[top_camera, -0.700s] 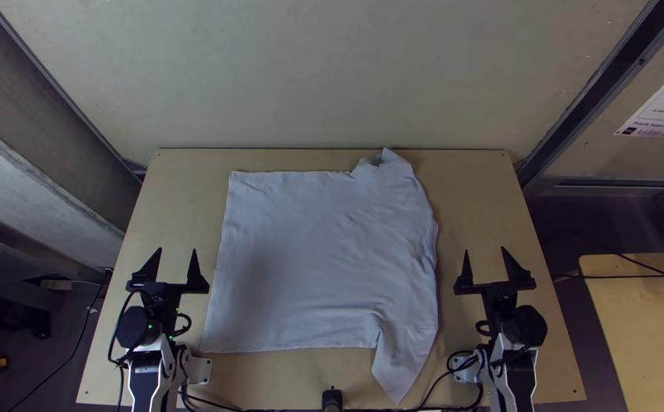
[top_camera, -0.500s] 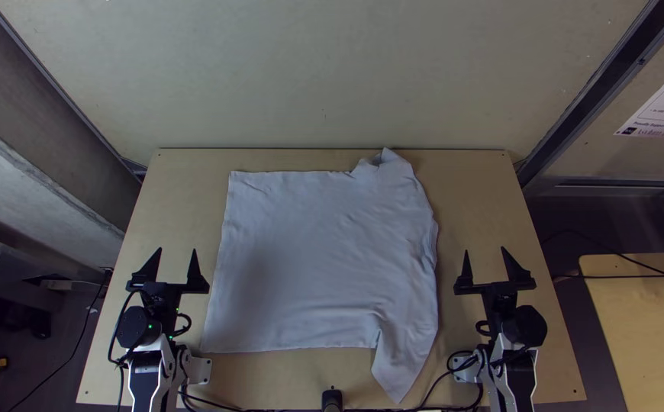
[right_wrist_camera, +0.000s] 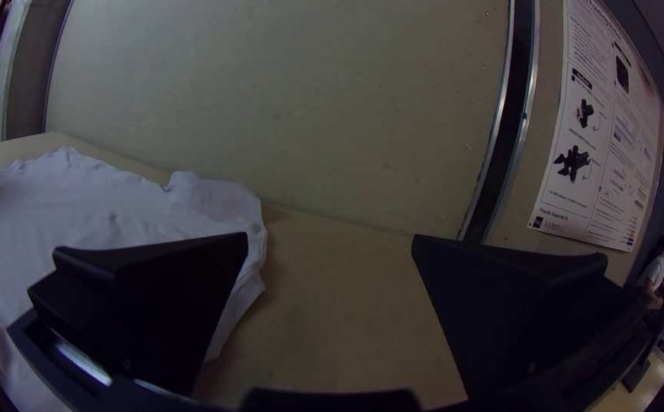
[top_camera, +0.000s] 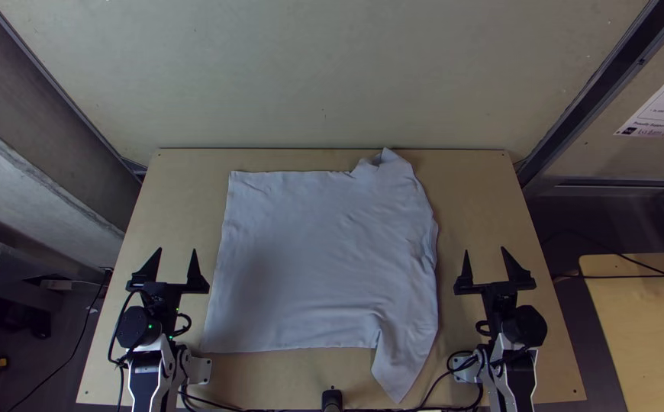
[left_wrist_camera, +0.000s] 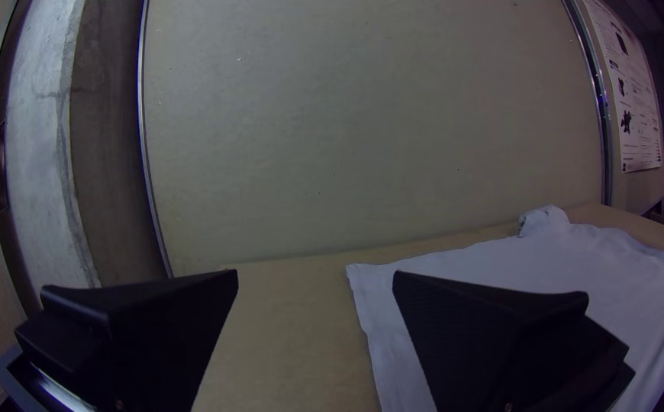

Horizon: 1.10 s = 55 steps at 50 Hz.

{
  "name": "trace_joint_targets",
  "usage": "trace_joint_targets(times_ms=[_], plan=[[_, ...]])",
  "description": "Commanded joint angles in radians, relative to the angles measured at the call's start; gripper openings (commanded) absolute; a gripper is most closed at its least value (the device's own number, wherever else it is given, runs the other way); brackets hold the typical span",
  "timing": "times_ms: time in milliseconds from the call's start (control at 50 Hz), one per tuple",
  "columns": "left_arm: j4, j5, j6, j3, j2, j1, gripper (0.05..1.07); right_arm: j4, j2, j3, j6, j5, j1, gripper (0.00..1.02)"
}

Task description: Fold the t-shirt

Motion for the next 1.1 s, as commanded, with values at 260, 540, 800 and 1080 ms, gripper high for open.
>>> trace_joint_targets(times_ms=[260, 540, 800, 1080], plan=[[-0.037, -0.021, -0.023, -0.042, -0.010, 0.022, 1.03, -0.019, -0.006, -0.007, 0.119, 0.021, 0.024, 0.99], [-0.048, -0.024, 0.032, -0.003, -0.009, 0.051, 1.03, 0.009, -0.006, 0.059, 0.119, 0.041, 0.020, 0.99], [-0.017, -0.020, 0.044, 0.099, 0.039, 0.026, 1.03, 0.075, 0.043, 0.175, 0.115, 0.041, 0.029, 0.99], [0.046, -0.020, 0.027, 0.356, 0.350, 0.010, 1.03, 0.202, 0.273, 0.355, 0.116, 0.041, 0.043, 0.99]])
